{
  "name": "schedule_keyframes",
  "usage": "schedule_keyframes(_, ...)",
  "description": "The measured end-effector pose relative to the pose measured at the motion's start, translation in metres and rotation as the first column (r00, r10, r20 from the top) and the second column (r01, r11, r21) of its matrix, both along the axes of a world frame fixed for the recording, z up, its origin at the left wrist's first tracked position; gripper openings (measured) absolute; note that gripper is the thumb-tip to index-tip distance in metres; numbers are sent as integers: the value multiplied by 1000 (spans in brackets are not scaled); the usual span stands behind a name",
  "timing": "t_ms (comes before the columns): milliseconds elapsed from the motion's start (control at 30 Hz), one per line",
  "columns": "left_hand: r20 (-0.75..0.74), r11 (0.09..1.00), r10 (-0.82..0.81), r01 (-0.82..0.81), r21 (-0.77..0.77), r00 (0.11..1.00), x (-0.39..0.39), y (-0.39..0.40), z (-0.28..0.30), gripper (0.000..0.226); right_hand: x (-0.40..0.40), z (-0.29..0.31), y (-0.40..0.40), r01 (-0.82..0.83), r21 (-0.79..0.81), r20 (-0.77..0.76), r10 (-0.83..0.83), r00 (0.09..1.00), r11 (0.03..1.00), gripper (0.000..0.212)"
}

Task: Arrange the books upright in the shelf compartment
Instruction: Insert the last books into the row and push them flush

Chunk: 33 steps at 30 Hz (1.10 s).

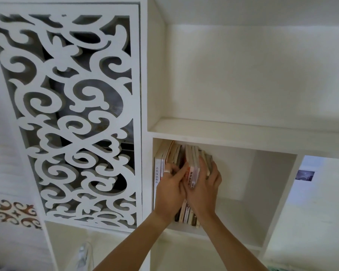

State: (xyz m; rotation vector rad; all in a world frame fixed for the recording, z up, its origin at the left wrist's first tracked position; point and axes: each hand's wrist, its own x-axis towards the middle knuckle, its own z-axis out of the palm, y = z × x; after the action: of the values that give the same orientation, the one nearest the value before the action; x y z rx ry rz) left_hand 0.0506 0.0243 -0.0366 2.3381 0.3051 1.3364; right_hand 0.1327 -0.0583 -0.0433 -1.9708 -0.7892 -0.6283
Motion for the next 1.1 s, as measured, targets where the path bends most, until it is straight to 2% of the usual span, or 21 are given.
schedule_keyframes(67, -46, 998, 21, -18, 66, 999, 3, 0, 3, 45, 7, -5, 0, 52, -16, 4, -52, 999, 999, 92)
schedule_keyframes(133, -104, 986, 134, -122, 114, 985, 7, -4, 4, 42, 10, -7, 1, 90, -38, 4, -90, 996, 995, 90)
schedule_keyframes(233, -211, 942, 318, -283, 183, 924, 12, -8, 3, 39, 8, -7, 6, 79, -52, 10, -79, 997, 995, 82)
schedule_keyframes(300, -270, 903, 402, -329, 278, 875, 13, -8, 4, 37, 5, -6, 9, 68, -60, 18, -67, 998, 996, 79)
schedule_keyframes(367, -283, 890, 428, -345, 299, 858, 11, -7, 7, 31, 3, -6, 11, 55, -74, 19, -54, 998, 996, 79)
schedule_keyframes(500, -220, 938, 332, -296, 181, 917, 4, -6, 7, 18, 3, -6, 11, -11, -80, 14, 12, 1000, 997, 81)
schedule_keyframes(600, -192, 965, 252, -232, 120, 949, -1, -6, 4, 19, 6, -10, 4, -66, -105, 44, 71, 996, 992, 86)
schedule_keyframes(667, -190, 977, 212, -210, 31, 959, -2, -7, 6, 15, 8, -17, -2, -108, -90, 49, 113, 992, 990, 103)
schedule_keyframes(733, -140, 974, 155, -175, -145, 978, -5, -9, 8, 9, 7, -22, -12, -228, 36, -16, 228, 973, 973, 119)
schedule_keyframes(800, -35, 949, 135, -139, -284, 990, -7, -14, 4, 24, 6, -27, -22, -334, 185, -96, 356, 930, 924, 108)
schedule_keyframes(867, 10, 932, 195, -182, -315, 981, -14, -26, -5, 23, 8, -30, -30, -327, 331, -188, 402, 896, 885, 77)
schedule_keyframes(900, 12, 924, 206, -190, -330, 978, -18, -33, -12, 21, 8, -30, -33, -290, 351, -219, 380, 899, 890, 64)
schedule_keyframes(1000, -86, 908, 216, -233, -348, 973, -25, -52, -28, 31, 11, -32, -34, -241, 289, -249, 316, 916, 926, 50)
schedule_keyframes(1100, -178, 886, 280, -325, -329, 943, -22, -50, -21, 34, 11, -36, -33, -209, 256, -241, 271, 932, 944, 50)
